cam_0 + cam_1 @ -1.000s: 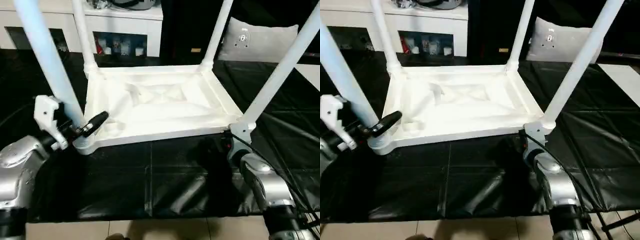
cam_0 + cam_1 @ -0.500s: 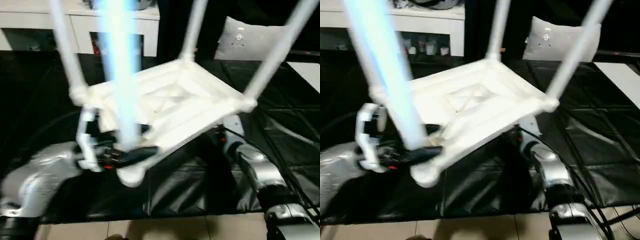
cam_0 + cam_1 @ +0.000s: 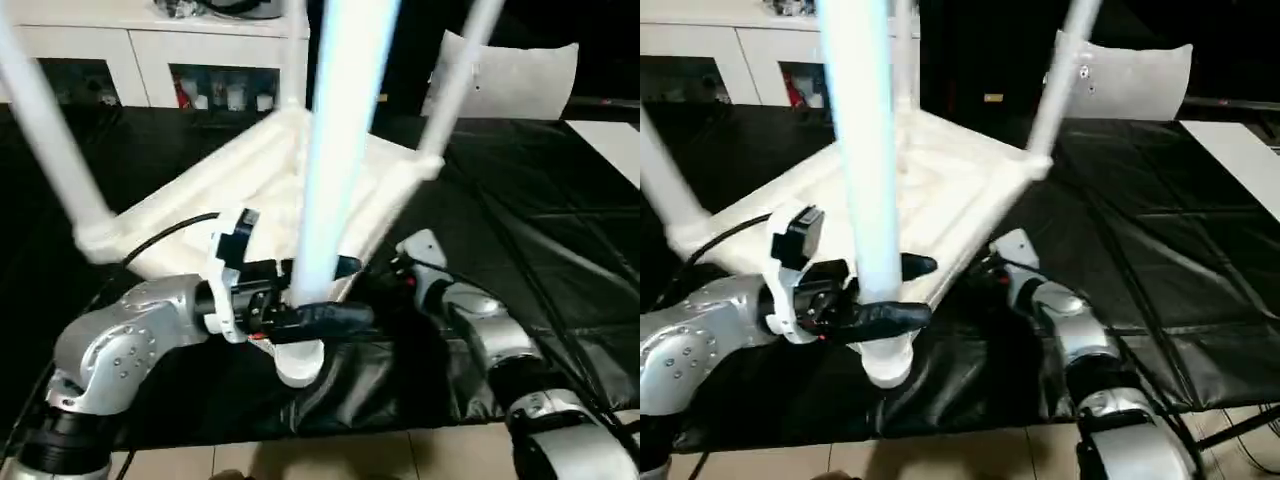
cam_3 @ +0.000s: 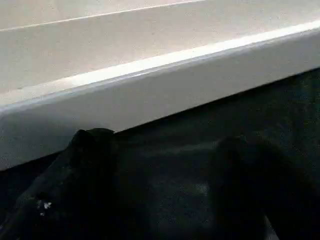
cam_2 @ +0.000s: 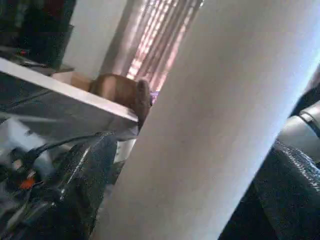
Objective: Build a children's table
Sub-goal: Rotate table base
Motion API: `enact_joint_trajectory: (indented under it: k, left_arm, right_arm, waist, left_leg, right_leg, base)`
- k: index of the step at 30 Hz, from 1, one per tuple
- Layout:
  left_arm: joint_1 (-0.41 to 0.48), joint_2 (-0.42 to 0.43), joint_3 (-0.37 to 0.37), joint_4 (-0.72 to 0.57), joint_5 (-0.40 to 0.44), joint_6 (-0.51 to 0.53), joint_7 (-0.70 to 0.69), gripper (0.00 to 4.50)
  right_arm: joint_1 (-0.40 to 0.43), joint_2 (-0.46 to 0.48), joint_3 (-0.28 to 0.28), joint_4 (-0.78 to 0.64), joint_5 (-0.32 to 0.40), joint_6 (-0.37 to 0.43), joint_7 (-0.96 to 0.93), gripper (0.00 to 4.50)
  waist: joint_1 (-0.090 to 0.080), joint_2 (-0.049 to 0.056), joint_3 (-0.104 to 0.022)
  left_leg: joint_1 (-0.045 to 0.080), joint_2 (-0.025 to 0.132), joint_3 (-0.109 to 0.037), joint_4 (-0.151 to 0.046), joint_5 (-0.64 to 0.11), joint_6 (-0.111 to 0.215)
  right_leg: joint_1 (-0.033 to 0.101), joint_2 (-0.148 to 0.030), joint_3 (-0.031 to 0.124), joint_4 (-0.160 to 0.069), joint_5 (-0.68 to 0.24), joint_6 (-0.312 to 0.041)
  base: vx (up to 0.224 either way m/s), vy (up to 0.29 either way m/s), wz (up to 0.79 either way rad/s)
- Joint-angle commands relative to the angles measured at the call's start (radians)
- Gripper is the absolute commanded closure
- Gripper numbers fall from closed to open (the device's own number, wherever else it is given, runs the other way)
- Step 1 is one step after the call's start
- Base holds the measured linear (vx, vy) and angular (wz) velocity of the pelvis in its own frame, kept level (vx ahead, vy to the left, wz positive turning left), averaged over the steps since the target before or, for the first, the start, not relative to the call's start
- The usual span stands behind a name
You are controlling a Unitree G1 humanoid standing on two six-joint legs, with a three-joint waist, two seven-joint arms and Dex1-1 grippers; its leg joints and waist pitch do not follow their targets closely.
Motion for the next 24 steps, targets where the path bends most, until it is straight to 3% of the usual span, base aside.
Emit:
enact_joint_trajectory:
  k: [1, 2, 4, 5, 8, 9, 10, 16, 18, 22, 23, 24]
  left_arm:
    - [-0.032, -0.041, -0.062, -0.015, -0.007, -0.008, -0.014, 0.06]
    - [-0.034, -0.045, -0.063, -0.013, -0.004, -0.010, -0.012, 0.06]
    - [-0.077, -0.115, -0.071, 0.070, 0.096, -0.100, 0.060, 0.06]
    - [-0.100, -0.145, -0.073, 0.109, 0.138, -0.141, 0.095, 0.06]
    - [-0.128, -0.182, -0.078, 0.152, 0.186, -0.191, 0.133, 0.06]
    - [-0.141, -0.206, -0.081, 0.171, 0.211, -0.223, 0.156, 0.06]
    - [-0.145, -0.215, -0.082, 0.178, 0.220, -0.232, 0.166, 0.06]
    - [-0.177, -0.304, -0.091, 0.244, 0.289, -0.314, 0.234, 0.06]
    - [-0.180, -0.334, -0.122, 0.270, 0.358, -0.377, 0.268, 0.06]
    - [-0.171, -0.310, -0.161, 0.296, 0.432, -0.423, 0.256, 0.06]
    - [-0.160, -0.251, -0.185, 0.302, 0.453, -0.411, 0.192, 0.06]
    - [-0.152, -0.227, -0.191, 0.300, 0.454, -0.408, 0.164, 0.06]
  right_arm:
    - [-0.033, 0.057, 0.054, 0.000, -0.001, -0.036, 0.045, 0.00]
    - [-0.034, 0.059, 0.055, 0.002, -0.001, -0.038, 0.045, 0.00]
    - [-0.046, 0.076, 0.052, 0.035, -0.007, -0.057, 0.037, 0.00]
    - [-0.050, 0.081, 0.049, 0.046, -0.009, -0.062, 0.027, 0.00]
    - [-0.053, 0.084, 0.036, 0.061, -0.011, -0.072, 0.017, 0.00]
    - [-0.054, 0.083, 0.030, 0.066, -0.011, -0.077, 0.011, 0.00]
    - [-0.054, 0.081, 0.027, 0.068, -0.012, -0.078, 0.008, 0.00]
    - [-0.049, 0.051, -0.014, 0.097, -0.006, -0.095, -0.041, 0.00]
    - [-0.037, 0.028, -0.040, 0.099, -0.001, -0.098, -0.075, 0.00]
    - [-0.021, -0.005, -0.084, 0.092, 0.027, -0.099, -0.088, 0.00]
    - [-0.006, -0.027, -0.126, 0.072, 0.070, -0.089, -0.063, 0.00]
    - [0.002, -0.038, -0.137, 0.059, 0.082, -0.089, -0.048, 0.00]
  waist:
    - [0.008, 0.017, -0.062]
    - [0.008, 0.017, -0.062]
    - [0.005, 0.020, -0.060]
    - [0.003, 0.018, -0.060]
    - [0.000, 0.021, -0.061]
    - [0.000, 0.027, -0.062]
    - [-0.001, 0.025, -0.062]
    - [0.018, 0.021, -0.066]
    - [0.019, 0.023, -0.065]
    - [0.023, 0.023, -0.065]
    - [0.027, 0.024, -0.064]
    - [0.032, 0.034, -0.064]
  left_leg:
    - [0.012, 0.063, -0.018, -0.064, -0.070, 0.015]
    - [0.012, 0.063, -0.019, -0.064, -0.069, 0.014]
    - [0.016, 0.065, -0.018, -0.064, -0.088, 0.013]
    - [0.012, 0.065, -0.019, -0.065, -0.098, 0.012]
    - [0.010, 0.066, -0.023, -0.067, -0.119, 0.005]
    - [0.011, 0.067, -0.024, -0.066, -0.126, 0.006]
    - [0.014, 0.068, -0.022, -0.066, -0.127, 0.007]
    - [0.012, 0.068, -0.021, -0.062, -0.082, 0.035]
    - [0.011, 0.069, -0.022, -0.062, -0.083, 0.047]
    - [0.013, 0.070, -0.022, -0.063, -0.097, 0.053]
    - [0.015, 0.069, -0.020, -0.062, -0.106, 0.055]
    - [0.013, 0.068, -0.023, -0.062, -0.098, 0.057]
  right_leg:
    - [0.048, -0.086, 0.051, -0.058, 0.076, -0.297]
    - [0.048, -0.086, 0.051, -0.059, 0.077, -0.297]
    - [0.045, -0.087, 0.051, -0.064, 0.060, -0.297]
    - [0.049, -0.088, 0.052, -0.066, 0.041, -0.292]
    - [0.051, -0.089, 0.051, -0.067, 0.025, -0.280]
    - [0.049, -0.092, 0.051, -0.068, 0.018, -0.285]
    - [0.047, -0.090, 0.051, -0.070, 0.023, -0.286]
    - [0.050, -0.092, 0.050, -0.061, 0.105, -0.300]
    - [0.050, -0.091, 0.049, -0.064, 0.111, -0.299]
    - [0.049, -0.093, 0.049, -0.067, 0.080, -0.292]
    - [0.047, -0.093, 0.050, -0.069, 0.061, -0.285]
    - [0.048, -0.093, 0.049, -0.066, 0.059, -0.281]
  base:
    - [0.000, 0.000, 0.00]
    - [0.000, 0.000, 0.00]
    - [0.000, 0.000, 0.00]
    - [0.000, 0.000, 0.00]
    - [0.000, 0.000, 0.00]
    - [0.000, 0.000, 0.00]
    - [0.000, 0.000, 0.00]
    - [0.000, 0.000, 0.00]
    - [0.000, 0.000, 0.00]
    - [0.000, 0.000, 0.00]
    - [0.000, 0.000, 0.00]
    - [0.000, 0.000, 0.00]
